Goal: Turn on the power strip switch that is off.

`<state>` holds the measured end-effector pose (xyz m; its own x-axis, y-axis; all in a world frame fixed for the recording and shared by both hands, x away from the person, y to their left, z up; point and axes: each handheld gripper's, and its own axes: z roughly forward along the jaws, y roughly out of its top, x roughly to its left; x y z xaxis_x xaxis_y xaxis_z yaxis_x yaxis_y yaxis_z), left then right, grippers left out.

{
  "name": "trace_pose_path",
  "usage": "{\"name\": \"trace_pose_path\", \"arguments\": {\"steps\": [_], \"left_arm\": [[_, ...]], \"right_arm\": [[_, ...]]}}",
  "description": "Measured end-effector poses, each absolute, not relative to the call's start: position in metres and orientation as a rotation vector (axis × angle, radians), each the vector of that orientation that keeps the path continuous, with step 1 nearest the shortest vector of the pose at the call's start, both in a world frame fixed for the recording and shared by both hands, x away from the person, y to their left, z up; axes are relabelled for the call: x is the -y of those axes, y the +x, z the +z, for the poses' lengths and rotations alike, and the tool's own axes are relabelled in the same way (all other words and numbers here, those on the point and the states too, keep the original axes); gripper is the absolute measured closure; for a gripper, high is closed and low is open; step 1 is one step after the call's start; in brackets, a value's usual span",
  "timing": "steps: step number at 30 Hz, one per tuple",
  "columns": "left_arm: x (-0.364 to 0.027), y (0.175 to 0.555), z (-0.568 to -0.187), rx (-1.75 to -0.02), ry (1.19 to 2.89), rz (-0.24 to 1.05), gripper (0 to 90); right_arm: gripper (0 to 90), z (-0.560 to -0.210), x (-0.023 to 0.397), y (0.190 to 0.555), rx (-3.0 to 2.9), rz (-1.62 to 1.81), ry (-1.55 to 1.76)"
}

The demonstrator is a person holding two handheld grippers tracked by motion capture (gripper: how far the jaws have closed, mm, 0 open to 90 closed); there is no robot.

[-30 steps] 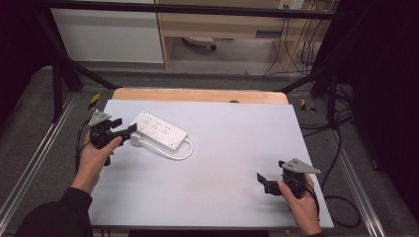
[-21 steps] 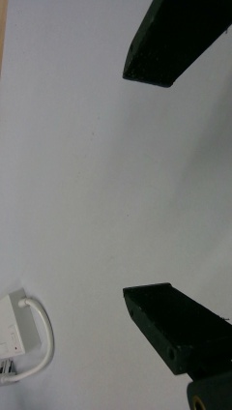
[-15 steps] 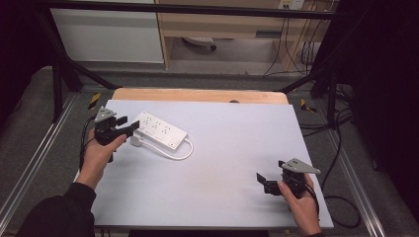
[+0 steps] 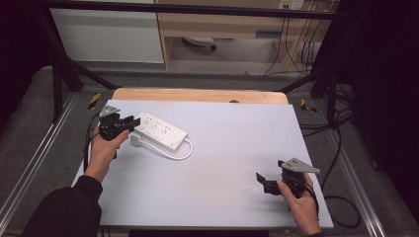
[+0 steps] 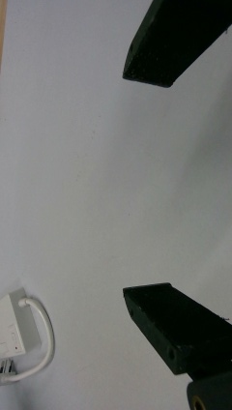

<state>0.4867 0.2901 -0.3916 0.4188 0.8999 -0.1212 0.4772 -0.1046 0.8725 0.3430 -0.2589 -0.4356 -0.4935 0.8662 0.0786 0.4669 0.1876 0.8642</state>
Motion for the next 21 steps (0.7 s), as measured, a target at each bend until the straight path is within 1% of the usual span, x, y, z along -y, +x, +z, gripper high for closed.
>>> {"name": "trace_pose_path", "arguments": {"steps": [14,21], "left_arm": [[-0.29,0.494,-0.398,-1.178,1.727,0.554,77.8],[-0.293,0.497,-0.402,-1.187,1.735,0.552,81.7]], "right_arm": [[2.3,-0.436,0.258,0.343,-2.05,1.238,1.246],[2.3,-0.436,0.257,0.343,-2.055,1.237,1.238]]}}
